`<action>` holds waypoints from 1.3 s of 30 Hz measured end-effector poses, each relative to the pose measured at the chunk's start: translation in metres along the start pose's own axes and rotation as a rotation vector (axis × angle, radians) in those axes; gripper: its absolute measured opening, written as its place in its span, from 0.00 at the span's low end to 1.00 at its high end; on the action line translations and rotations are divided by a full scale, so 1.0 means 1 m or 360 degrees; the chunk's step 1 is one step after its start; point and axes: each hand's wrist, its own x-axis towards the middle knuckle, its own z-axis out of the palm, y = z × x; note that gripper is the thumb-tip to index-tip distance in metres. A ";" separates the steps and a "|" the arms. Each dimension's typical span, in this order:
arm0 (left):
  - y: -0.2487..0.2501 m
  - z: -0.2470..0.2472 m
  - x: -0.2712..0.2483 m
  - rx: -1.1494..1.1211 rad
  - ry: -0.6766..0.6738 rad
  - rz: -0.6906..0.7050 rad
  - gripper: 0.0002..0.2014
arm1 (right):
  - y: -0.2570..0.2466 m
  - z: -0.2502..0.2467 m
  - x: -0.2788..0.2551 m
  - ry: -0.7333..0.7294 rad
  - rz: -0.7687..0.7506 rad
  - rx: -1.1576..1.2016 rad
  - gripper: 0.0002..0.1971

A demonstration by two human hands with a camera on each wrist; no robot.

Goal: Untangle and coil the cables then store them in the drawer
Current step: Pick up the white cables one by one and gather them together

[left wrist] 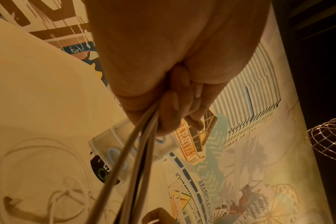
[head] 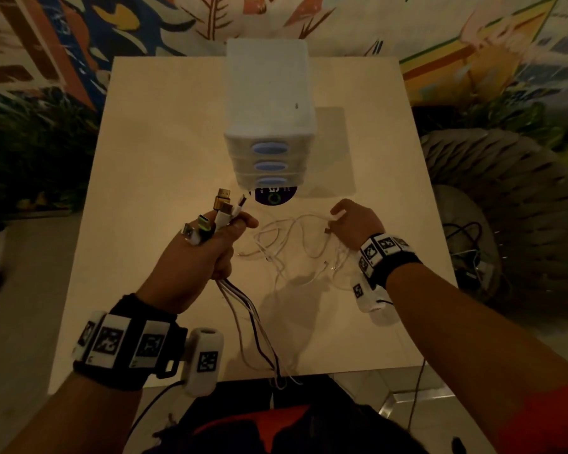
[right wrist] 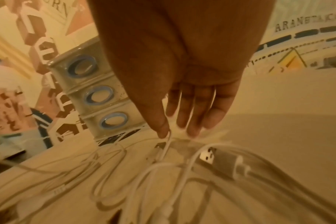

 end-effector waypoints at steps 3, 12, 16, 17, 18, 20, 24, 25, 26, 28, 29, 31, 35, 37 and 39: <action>-0.001 0.001 0.002 0.0011 -0.0002 -0.0013 0.11 | 0.001 -0.001 -0.004 0.0182 -0.0261 -0.0150 0.10; -0.002 0.003 0.006 0.0048 0.0015 -0.0026 0.11 | -0.008 0.005 -0.014 -0.0322 -0.0577 -0.0759 0.13; -0.001 0.005 0.006 0.0115 0.0042 -0.0031 0.11 | -0.018 -0.003 -0.013 -0.0237 -0.0738 -0.0944 0.06; -0.001 0.006 0.006 0.0120 0.0054 -0.0029 0.11 | -0.020 -0.008 -0.015 -0.0205 -0.0796 -0.0910 0.07; 0.000 0.006 0.006 0.0123 0.0067 -0.0026 0.11 | -0.022 -0.013 -0.017 -0.0150 -0.0846 -0.0831 0.07; 0.001 0.006 0.006 0.0130 0.0082 -0.0022 0.11 | -0.027 -0.030 -0.024 -0.0053 -0.0908 -0.0517 0.08; 0.001 0.009 0.009 0.0149 0.0111 -0.0005 0.12 | -0.041 -0.066 -0.044 0.0067 -0.0926 0.0095 0.07; 0.000 0.010 0.011 0.0150 0.0122 0.0004 0.12 | -0.044 -0.074 -0.048 0.0148 -0.0958 0.0162 0.08; -0.001 0.012 0.012 0.0142 0.0133 0.0012 0.12 | -0.046 -0.082 -0.053 0.0229 -0.0987 0.0214 0.08; -0.001 0.015 0.016 0.0133 0.0155 0.0022 0.12 | -0.049 -0.096 -0.064 0.0337 -0.0990 0.0317 0.07; -0.002 0.017 0.017 0.0154 0.0165 0.0028 0.12 | -0.050 -0.102 -0.069 0.0357 -0.0989 0.0348 0.06; -0.002 0.024 0.020 0.0241 0.0179 0.0050 0.13 | -0.053 -0.112 -0.080 0.0342 -0.1014 0.0363 0.05; 0.002 0.043 0.024 0.0511 0.0118 0.0117 0.24 | -0.058 -0.127 -0.097 0.0275 -0.1138 0.0416 0.05; 0.006 0.055 0.025 0.0560 0.0065 0.0179 0.21 | -0.061 -0.131 -0.103 0.0253 -0.1142 0.0465 0.05; 0.013 0.067 0.025 0.0585 0.0028 0.0223 0.17 | -0.064 -0.132 -0.107 0.0226 -0.1147 0.0461 0.03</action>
